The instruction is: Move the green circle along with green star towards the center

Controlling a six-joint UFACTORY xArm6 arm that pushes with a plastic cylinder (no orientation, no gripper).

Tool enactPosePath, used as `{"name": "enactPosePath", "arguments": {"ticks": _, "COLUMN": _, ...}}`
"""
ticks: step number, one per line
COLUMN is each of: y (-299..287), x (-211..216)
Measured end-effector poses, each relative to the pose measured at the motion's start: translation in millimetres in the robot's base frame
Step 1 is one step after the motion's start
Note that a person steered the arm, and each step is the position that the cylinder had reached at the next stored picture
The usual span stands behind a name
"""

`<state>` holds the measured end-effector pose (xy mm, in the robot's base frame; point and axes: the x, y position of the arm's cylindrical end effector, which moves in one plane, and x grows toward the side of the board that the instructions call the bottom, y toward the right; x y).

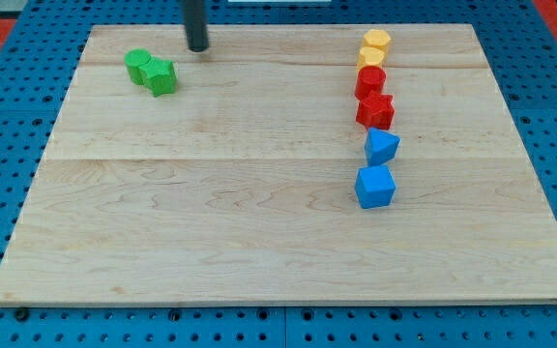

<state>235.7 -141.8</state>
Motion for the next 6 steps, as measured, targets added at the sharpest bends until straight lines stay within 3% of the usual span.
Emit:
{"name": "enactPosePath", "arguments": {"ticks": 2, "y": -115.7, "x": 7.5}}
{"name": "enactPosePath", "arguments": {"ticks": 3, "y": -137.5, "x": 6.2}}
{"name": "enactPosePath", "arguments": {"ticks": 4, "y": -138.0, "x": -33.1}}
{"name": "enactPosePath", "arguments": {"ticks": 5, "y": -124.8, "x": -7.5}}
{"name": "enactPosePath", "arguments": {"ticks": 6, "y": -67.6, "x": 40.2}}
